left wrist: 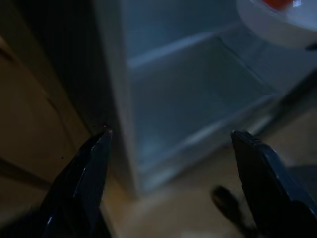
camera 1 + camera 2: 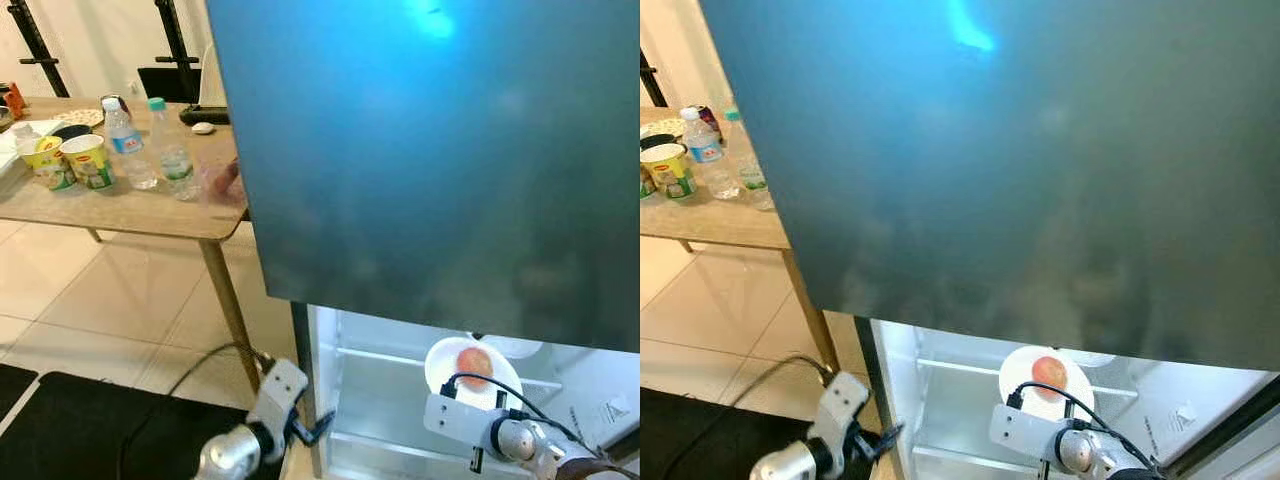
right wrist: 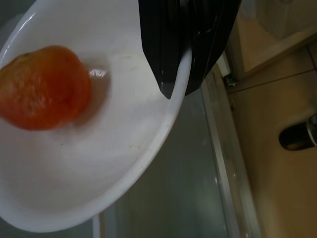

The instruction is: Restocking fridge

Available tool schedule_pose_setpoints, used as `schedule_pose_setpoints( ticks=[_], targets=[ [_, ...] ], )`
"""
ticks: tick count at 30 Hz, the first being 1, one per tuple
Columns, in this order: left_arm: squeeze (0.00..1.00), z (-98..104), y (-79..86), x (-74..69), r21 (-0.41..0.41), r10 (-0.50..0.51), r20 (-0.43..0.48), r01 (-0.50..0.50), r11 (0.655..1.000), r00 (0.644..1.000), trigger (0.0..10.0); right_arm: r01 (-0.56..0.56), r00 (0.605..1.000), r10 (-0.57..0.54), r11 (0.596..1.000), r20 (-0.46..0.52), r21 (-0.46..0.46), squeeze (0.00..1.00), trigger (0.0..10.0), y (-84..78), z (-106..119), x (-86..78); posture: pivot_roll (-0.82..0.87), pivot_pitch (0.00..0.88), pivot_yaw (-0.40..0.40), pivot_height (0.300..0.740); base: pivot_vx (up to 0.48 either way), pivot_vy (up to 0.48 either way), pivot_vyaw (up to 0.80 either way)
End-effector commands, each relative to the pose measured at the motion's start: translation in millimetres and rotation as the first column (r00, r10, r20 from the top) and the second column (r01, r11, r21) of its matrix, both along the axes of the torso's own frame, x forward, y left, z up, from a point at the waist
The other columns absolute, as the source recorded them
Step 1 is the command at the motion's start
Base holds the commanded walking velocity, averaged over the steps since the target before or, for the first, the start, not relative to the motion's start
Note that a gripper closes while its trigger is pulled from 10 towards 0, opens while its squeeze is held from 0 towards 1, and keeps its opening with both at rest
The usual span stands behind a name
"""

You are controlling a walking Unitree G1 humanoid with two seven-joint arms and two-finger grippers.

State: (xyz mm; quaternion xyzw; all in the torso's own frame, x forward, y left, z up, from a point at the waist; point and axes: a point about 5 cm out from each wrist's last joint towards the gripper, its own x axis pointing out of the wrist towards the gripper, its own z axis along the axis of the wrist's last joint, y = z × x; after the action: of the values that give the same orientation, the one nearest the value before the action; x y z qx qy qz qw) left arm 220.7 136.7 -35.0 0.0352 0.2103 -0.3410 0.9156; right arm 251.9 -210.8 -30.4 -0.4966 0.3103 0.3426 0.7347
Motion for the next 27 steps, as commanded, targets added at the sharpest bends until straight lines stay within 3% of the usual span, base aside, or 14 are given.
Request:
schedule_pose_setpoints(
  ticks=[1,5,12,21,22,24,25,27],
  targets=[
    [0.00,-3.9,13.6,-4.4,0.017,0.029,-0.032,-0.028,0.999,0.999,10.0,-0.013,1.000,0.013,1.000,0.006,-0.004,0.00,10.0,-1.1,1.5,0.8,-0.09,0.003,0.018,0.686,0.000,0.000,0.00],
    [0.00,-3.1,17.5,-5.3,0.039,0.012,-0.017,-0.011,0.999,1.000,10.0,-0.011,1.000,0.011,1.000,0.002,-0.004,0.00,10.0,-0.4,0.5,-0.1,-0.08,0.011,0.021,0.686,0.000,0.000,0.00],
    [0.00,16.9,18.7,15.0,0.057,0.022,0.129,-0.030,0.998,0.991,10.0,0.000,1.000,0.000,1.000,-0.006,-0.017,0.00,10.0,0.4,-0.2,0.8,-0.07,0.021,0.030,0.671,0.000,0.000,0.00],
    [0.00,24.2,12.0,19.1,0.037,-0.033,0.162,0.027,0.999,0.986,10.0,-0.005,1.000,0.004,1.000,-0.007,-0.018,0.00,10.0,1.3,0.6,2.1,-0.08,0.036,0.034,0.636,0.000,0.000,0.00],
    [0.00,24.2,11.8,19.1,0.035,-0.032,0.162,0.027,0.999,0.986,7.7,-0.005,1.000,0.005,1.000,-0.007,-0.017,0.00,10.0,1.6,0.6,2.1,-0.08,0.036,0.034,0.631,0.000,0.000,0.00],
    [0.00,24.1,11.2,18.6,0.030,-0.034,0.159,0.030,0.999,0.987,7.7,-0.006,1.000,0.006,1.000,-0.005,-0.010,0.00,10.0,2.8,0.6,2.3,-0.08,0.036,0.035,0.626,0.000,0.000,0.00],
    [0.00,23.9,10.3,18.3,0.021,-0.039,0.153,0.037,0.999,0.987,0.0,-0.010,1.000,0.010,1.000,-0.001,-0.003,0.00,10.0,4.1,0.9,2.6,-0.08,0.036,0.035,0.626,0.000,0.000,0.00],
    [0.00,23.8,9.5,18.1,0.015,-0.043,0.149,0.041,0.999,0.988,0.0,-0.013,1.000,0.013,1.000,-0.001,0.002,0.00,10.0,4.8,1.0,2.6,-0.08,0.037,0.037,0.626,0.000,0.000,0.00]
  ],
)
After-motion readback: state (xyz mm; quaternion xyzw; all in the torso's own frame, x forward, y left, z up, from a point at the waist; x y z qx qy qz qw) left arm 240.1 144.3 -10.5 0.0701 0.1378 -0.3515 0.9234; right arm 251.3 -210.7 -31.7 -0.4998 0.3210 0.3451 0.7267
